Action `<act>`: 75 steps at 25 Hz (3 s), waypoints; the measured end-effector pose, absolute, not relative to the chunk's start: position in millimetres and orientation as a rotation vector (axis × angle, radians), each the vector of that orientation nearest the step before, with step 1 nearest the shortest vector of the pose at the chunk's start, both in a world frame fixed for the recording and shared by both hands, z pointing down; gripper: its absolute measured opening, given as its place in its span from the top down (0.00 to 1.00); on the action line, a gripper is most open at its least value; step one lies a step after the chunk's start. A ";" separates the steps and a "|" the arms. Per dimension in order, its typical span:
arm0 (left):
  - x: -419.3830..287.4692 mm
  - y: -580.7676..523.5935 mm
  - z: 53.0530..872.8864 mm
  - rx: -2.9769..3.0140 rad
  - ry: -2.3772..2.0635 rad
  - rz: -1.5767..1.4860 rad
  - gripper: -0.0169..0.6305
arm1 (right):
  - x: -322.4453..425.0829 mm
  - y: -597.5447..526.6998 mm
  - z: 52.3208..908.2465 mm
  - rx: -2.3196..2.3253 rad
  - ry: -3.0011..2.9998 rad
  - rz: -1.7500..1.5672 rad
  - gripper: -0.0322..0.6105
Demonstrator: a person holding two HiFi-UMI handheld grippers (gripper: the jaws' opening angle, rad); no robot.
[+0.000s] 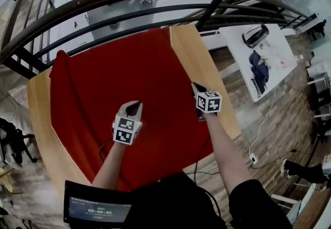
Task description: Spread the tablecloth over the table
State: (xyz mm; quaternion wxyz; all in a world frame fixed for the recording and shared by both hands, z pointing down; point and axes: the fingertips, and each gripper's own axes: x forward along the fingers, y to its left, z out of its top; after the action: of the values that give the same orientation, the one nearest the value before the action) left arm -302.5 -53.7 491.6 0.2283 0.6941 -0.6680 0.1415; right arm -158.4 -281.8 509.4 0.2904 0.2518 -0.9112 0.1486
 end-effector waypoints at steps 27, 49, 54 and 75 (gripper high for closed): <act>-226.5 -215.4 567.9 1.275 -2.033 0.372 0.97 | -355.9 -503.2 554.7 0.185 -2.528 0.203 0.79; -346.9 -348.3 550.3 1.261 -2.117 0.328 0.96 | -386.4 -512.6 577.6 -0.140 -2.322 0.048 0.92; -370.3 -339.7 570.2 1.226 -2.051 0.376 0.94 | -373.2 -538.6 572.1 -0.183 -2.244 -0.169 0.92; -349.5 -351.1 578.9 1.309 -2.031 0.536 0.94 | -259.5 -679.6 539.3 0.294 -2.408 -0.136 0.91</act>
State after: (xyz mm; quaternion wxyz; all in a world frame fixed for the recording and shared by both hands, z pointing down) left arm -349.5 -351.1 578.9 0.3270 0.4998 -0.7756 0.2046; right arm -259.5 -679.6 539.3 0.3486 0.1135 -0.9289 -0.0525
